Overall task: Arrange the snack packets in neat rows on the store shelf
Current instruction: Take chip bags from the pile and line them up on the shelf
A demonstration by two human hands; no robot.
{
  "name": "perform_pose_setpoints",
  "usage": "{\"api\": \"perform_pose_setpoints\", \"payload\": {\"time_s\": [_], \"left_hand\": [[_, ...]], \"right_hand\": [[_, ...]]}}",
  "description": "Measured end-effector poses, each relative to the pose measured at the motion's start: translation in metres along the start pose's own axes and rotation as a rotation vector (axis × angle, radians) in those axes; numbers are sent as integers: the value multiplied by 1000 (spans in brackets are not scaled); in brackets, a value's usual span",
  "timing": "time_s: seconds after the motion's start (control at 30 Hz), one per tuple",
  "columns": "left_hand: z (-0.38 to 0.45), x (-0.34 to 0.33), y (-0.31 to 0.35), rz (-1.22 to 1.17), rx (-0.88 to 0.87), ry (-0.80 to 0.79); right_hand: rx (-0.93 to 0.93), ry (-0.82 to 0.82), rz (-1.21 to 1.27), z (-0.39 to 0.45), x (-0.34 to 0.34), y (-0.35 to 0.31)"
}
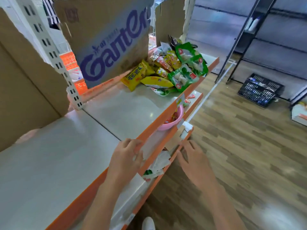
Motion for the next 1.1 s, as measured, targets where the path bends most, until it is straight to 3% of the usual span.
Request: {"api": "perform_pose_setpoints", "payload": {"time_s": [0.4, 0.83, 1.1], "left_hand": [[45, -7, -38, 37, 261, 119], [173, -97, 27, 193, 265, 273], [228, -142, 54, 182, 334, 243]], "right_hand": [[144, -134, 55, 107, -27, -8], [233, -152, 58, 259, 48, 70], [263, -246, 75, 319, 64, 113]]}}
Point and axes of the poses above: each hand's wrist, its own z-axis towards the middle knuckle, its own x-axis out of the back of the hand, y = z × x, the point moved 5 cm from there along z, towards the middle knuckle, and after that the axes turned 12 degrees about -x, right-handed, at the moved point
